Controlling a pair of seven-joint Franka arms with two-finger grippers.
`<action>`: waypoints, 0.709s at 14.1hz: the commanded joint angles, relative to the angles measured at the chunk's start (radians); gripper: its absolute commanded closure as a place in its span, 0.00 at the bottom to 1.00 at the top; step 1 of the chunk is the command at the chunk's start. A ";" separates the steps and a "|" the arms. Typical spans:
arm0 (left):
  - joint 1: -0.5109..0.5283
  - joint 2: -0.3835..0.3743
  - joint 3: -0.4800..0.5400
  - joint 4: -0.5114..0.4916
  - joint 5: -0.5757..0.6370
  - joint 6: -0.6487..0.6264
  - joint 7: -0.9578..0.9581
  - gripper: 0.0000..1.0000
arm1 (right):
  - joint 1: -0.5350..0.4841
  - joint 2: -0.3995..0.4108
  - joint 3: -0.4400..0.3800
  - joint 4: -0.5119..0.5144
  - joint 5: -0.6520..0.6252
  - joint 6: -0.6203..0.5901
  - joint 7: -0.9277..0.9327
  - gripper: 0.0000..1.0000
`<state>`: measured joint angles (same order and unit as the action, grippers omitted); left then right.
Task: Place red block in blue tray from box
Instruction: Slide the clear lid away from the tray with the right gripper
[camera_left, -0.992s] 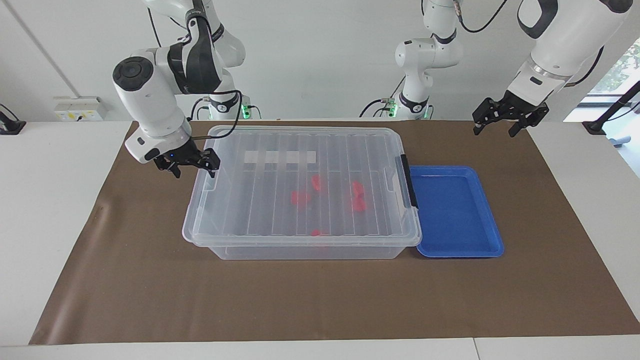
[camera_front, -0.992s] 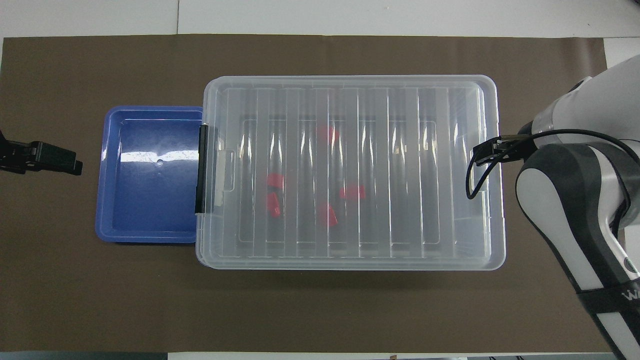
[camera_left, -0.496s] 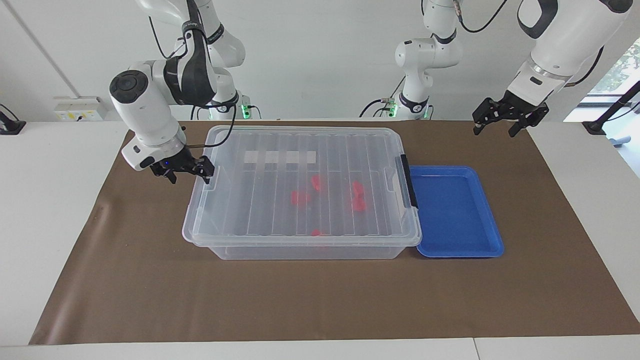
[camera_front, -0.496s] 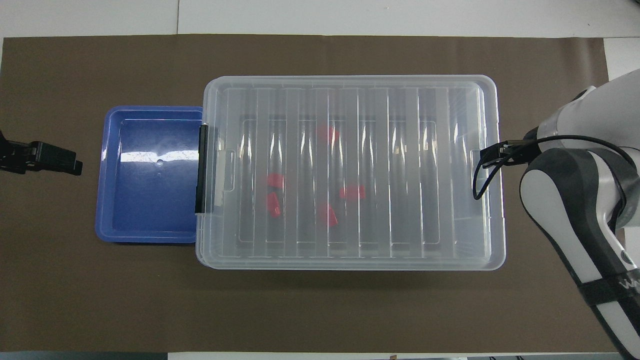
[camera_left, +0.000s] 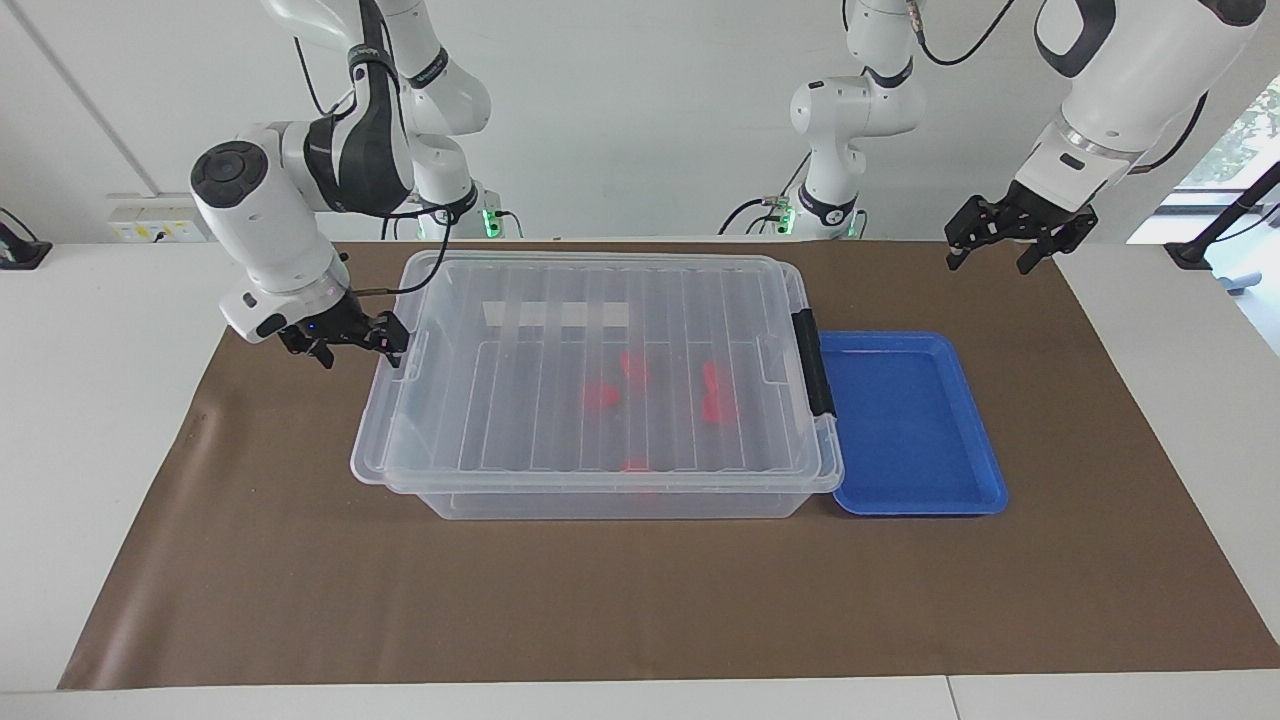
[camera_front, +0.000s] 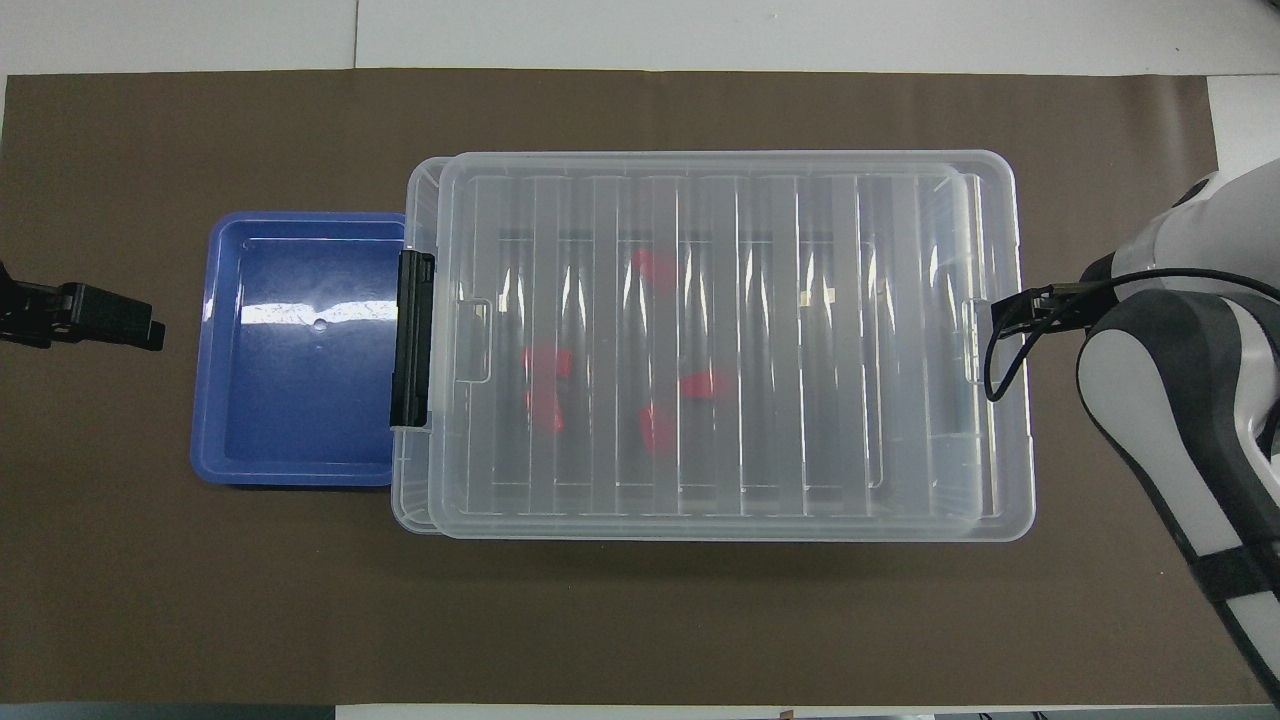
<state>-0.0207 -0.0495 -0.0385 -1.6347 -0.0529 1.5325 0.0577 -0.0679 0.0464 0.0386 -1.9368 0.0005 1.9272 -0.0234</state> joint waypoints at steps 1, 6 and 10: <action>-0.008 -0.007 0.011 -0.008 0.015 -0.017 0.007 0.00 | -0.012 -0.023 -0.025 -0.030 0.000 0.024 -0.072 0.00; -0.005 -0.007 0.011 -0.008 0.015 -0.012 0.007 0.00 | -0.013 -0.022 -0.088 -0.028 -0.002 0.050 -0.176 0.00; -0.005 -0.007 0.011 -0.008 0.015 -0.019 -0.001 0.00 | -0.013 -0.020 -0.132 -0.021 -0.002 0.052 -0.260 0.00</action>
<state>-0.0199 -0.0495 -0.0372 -1.6348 -0.0528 1.5284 0.0576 -0.0717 0.0459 -0.0804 -1.9373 0.0001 1.9604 -0.2287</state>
